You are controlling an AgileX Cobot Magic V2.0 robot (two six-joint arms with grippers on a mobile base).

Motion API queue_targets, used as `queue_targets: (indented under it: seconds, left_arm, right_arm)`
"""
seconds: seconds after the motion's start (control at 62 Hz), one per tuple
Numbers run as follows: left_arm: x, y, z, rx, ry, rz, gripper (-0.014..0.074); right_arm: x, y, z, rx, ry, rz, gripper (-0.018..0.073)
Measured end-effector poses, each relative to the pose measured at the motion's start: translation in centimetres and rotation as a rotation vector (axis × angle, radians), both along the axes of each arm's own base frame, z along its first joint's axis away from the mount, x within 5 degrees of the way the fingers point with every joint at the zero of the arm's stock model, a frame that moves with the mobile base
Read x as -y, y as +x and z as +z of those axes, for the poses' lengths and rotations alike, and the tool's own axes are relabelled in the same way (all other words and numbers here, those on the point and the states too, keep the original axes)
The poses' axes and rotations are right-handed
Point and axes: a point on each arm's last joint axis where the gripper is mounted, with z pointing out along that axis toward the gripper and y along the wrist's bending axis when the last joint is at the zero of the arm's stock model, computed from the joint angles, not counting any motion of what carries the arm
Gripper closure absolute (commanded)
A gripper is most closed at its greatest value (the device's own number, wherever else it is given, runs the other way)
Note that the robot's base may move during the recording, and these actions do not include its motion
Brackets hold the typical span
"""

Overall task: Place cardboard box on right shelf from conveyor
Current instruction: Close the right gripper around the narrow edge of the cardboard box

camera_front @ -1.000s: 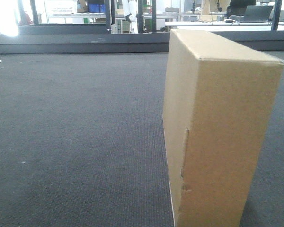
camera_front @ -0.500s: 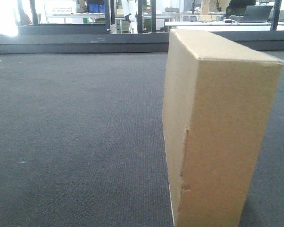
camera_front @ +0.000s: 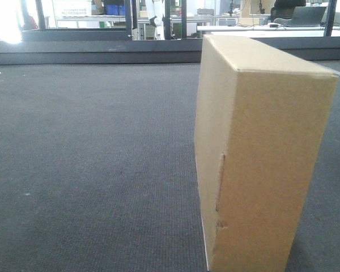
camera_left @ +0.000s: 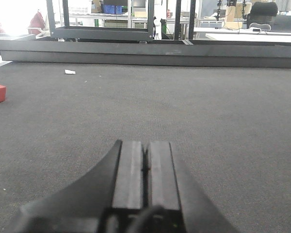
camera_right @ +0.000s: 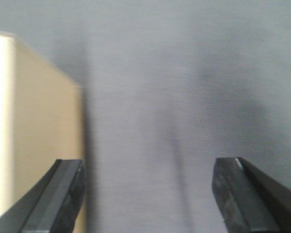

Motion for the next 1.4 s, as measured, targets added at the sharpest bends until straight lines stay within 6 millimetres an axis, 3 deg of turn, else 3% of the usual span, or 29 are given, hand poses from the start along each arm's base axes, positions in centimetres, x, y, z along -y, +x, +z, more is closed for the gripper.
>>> queue_targets:
  seconds: [0.21, 0.484, 0.968, 1.403]
  left_arm:
    - [0.0, 0.0, 0.0, 0.0, 0.0, 0.0, 0.0712]
    - [0.0, 0.0, 0.0, 0.0, 0.0, 0.0, 0.0712]
    - [0.0, 0.0, 0.0, 0.0, 0.0, 0.0, 0.0713]
    - [0.0, 0.0, 0.0, 0.0, 0.0, 0.0, 0.0713]
  right_arm:
    - [-5.6, 3.8, 0.5, -0.06, -0.017, 0.064, -0.0075]
    - [-11.6, 5.7, -0.6, -0.096, -0.042, 0.181, -0.0075]
    - [-12.7, 6.3, -2.3, -0.166, -0.04, 0.173, -0.0075]
    - [-13.5, 6.4, -4.6, -0.338, -0.065, 0.16, -0.0075]
